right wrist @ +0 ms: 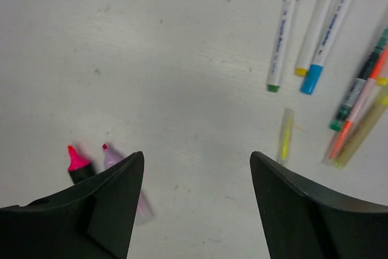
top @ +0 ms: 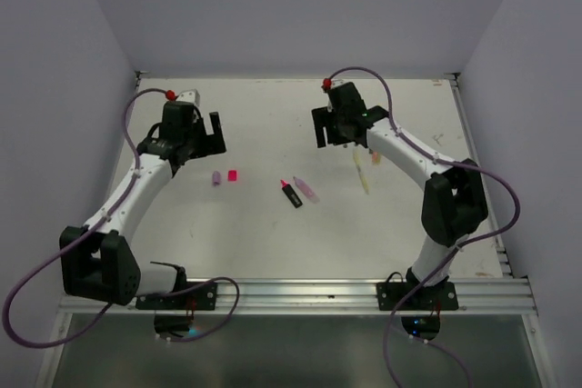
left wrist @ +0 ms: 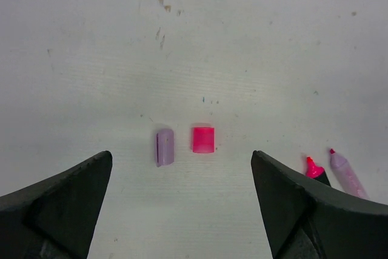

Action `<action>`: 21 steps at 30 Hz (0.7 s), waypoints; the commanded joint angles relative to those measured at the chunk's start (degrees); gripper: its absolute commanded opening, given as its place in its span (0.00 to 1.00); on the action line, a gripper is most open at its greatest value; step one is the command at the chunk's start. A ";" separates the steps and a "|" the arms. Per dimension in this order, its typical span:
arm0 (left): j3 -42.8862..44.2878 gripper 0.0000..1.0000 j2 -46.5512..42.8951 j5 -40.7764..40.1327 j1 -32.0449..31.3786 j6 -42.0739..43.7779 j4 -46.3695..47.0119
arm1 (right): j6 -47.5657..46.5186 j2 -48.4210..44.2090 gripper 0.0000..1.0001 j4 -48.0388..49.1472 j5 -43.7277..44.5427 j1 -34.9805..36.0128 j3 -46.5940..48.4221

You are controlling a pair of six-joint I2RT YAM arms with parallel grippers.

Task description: Open the pen caps

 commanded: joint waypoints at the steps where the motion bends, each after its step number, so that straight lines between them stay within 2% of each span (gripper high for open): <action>1: -1.86 1.00 -8.17 -0.98 0.53 1.32 1.63 | 2.25 5.18 0.74 0.13 6.42 -3.55 5.31; 9: -14.95 1.00 -21.79 -4.49 0.53 3.78 10.94 | 1.29 18.81 0.55 -0.21 5.62 -9.10 17.43; 13: -15.14 1.00 -21.72 -4.05 0.53 4.14 11.14 | 0.41 25.39 0.51 -1.88 5.36 -10.15 21.92; 21: -14.96 1.00 -21.72 -2.38 0.53 4.40 11.13 | 0.75 31.21 0.45 -2.06 4.92 -10.77 24.65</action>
